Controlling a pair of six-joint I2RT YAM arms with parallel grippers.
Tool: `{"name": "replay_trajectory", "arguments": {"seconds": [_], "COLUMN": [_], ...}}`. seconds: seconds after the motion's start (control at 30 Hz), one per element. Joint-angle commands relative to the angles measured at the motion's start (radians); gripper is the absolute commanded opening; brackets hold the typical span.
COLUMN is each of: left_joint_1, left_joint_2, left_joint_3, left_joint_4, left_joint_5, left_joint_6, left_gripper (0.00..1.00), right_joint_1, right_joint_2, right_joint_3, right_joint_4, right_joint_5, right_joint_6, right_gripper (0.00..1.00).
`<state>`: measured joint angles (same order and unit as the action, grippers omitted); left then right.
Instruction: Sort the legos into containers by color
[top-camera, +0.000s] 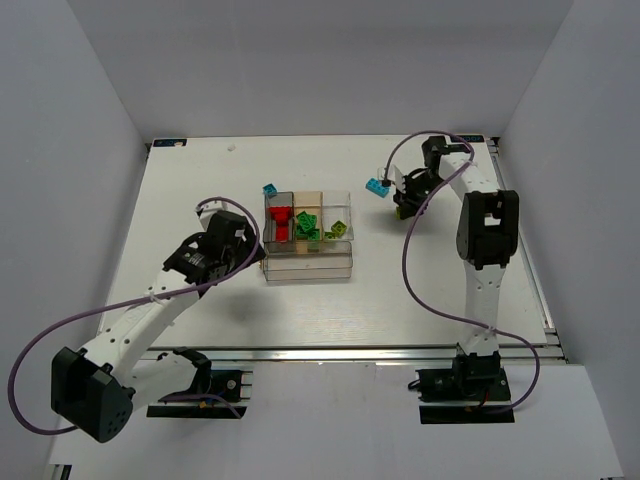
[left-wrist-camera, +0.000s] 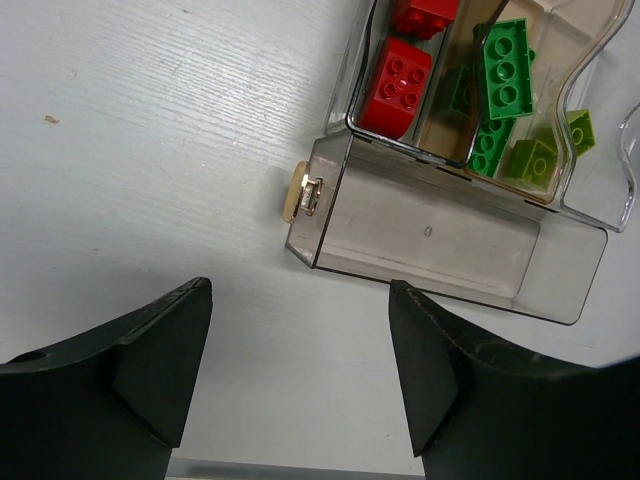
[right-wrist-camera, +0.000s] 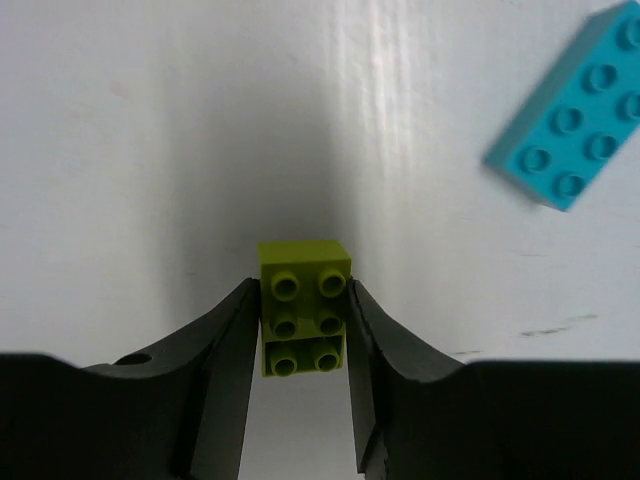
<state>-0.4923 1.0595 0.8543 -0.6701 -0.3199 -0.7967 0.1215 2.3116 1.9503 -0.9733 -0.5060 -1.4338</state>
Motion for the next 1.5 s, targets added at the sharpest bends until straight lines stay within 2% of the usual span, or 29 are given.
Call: {"name": "replay_trajectory", "arguments": {"seconds": [0.0, 0.07, 0.1, 0.17, 0.2, 0.23, 0.3, 0.4, 0.43, 0.5, 0.63, 0.7, 0.77, 0.8, 0.93, 1.03, 1.07, 1.13, 1.23, 1.27, 1.3, 1.4, 1.43, 1.47], "left_joint_1": [0.004, 0.004, 0.004, 0.004, 0.004, 0.004, 0.004, 0.004, 0.004, 0.014, 0.044, 0.084, 0.119, 0.156, 0.23, 0.268, 0.277, 0.288, 0.288, 0.288, 0.288, 0.288, 0.288, 0.288], "left_joint_2": [0.019, 0.04, 0.06, 0.077, 0.082, 0.088, 0.089, 0.094, 0.099, 0.118, 0.178, 0.258, 0.327, 0.406, 0.606, 0.772, 0.816, 0.952, 1.109, 1.138, 1.16, 1.218, 1.229, 1.243], "left_joint_3": [0.022, 0.034, 0.041, 0.063, 0.068, 0.071, 0.077, 0.086, 0.092, 0.118, 0.182, 0.23, 0.323, 0.36, 0.558, 0.73, 0.837, 0.944, 1.135, 1.17, 1.218, 1.258, 1.261, 1.261], "left_joint_4": [0.032, 0.046, 0.049, 0.055, 0.056, 0.061, 0.063, 0.049, 0.031, 0.009, 0.023, 0.026, 0.023, 0.015, 0.0, -0.034, -0.061, -0.134, -0.213, -0.218, -0.218, -0.186, -0.175, -0.165], "left_joint_5": [-0.018, -0.013, -0.01, -0.005, -0.004, -0.007, -0.016, -0.048, -0.063, -0.111, -0.14, -0.122, -0.085, -0.049, 0.039, 0.1, 0.116, 0.16, 0.224, 0.241, 0.255, 0.314, 0.318, 0.356], "left_joint_6": [0.014, 0.019, 0.024, 0.03, 0.031, 0.034, 0.034, 0.024, 0.013, 0.007, 0.028, 0.042, 0.059, 0.063, 0.073, 0.08, 0.082, 0.093, 0.125, 0.137, 0.151, 0.168, 0.171, 0.174], "left_gripper": [0.81, 0.81, 0.81, 0.81, 0.81, 0.81, 0.81, 0.81, 0.81, 0.84, 0.86, 0.86, 0.86, 0.86, 0.86, 0.85, 0.84, 0.79, 0.69, 0.59, 0.57, 0.59, 0.62, 0.68], "right_joint_1": [0.024, 0.056, 0.085, 0.128, 0.159, 0.193, 0.237, 0.294, 0.305, 0.322, 0.334, 0.334, 0.333, 0.333, 0.329, 0.328, 0.328, 0.325, 0.31, 0.297, 0.297, 0.268, 0.256, 0.254], "right_joint_2": [-0.162, -0.216, -0.227, -0.247, -0.251, -0.254, -0.242, -0.207, -0.195, -0.161, -0.13, -0.13, -0.133, -0.132, -0.149, -0.179, -0.19, -0.221, -0.288, -0.311, -0.348, -0.38, -0.394, -0.4], "right_joint_3": [-0.056, -0.076, -0.08, -0.083, -0.097, -0.1, -0.096, -0.065, -0.051, -0.028, -0.03, -0.04, -0.042, -0.041, -0.031, -0.034, -0.037, -0.045, -0.108, -0.141, -0.201, -0.255, -0.277, -0.29], "right_joint_4": [-0.073, -0.019, 0.008, 0.145, 0.209, 0.31, 0.404, 0.436, 0.45, 0.447, 0.436, 0.441, 0.438, 0.435, 0.424, 0.435, 0.438, 0.453, 0.499, 0.565, 0.599, 0.634, 0.631, 0.627], "right_joint_5": [-0.212, -0.296, -0.314, -0.341, -0.329, -0.29, -0.216, -0.166, -0.098, -0.021, 0.062, 0.075, 0.087, 0.086, 0.034, -0.014, -0.022, -0.037, -0.025, -0.005, 0.029, 0.024, 0.015, 0.009], "right_joint_6": [0.142, 0.27, 0.421, 0.603, 0.818, 0.902, 1.077, 1.173, 1.231, 1.228, 1.208, 1.199, 1.184, 1.181, 1.161, 1.159, 1.161, 1.167, 1.178, 1.199, 1.24, 1.251, 1.253, 1.254], "right_gripper": [0.0, 0.0, 0.0, 0.0, 0.0, 0.0, 0.0, 0.0, 0.0, 0.03, 0.27, 0.37, 0.43, 0.5, 0.68, 0.7, 0.7, 0.66, 0.48, 0.36, 0.35, 0.38, 0.41, 0.48]}}
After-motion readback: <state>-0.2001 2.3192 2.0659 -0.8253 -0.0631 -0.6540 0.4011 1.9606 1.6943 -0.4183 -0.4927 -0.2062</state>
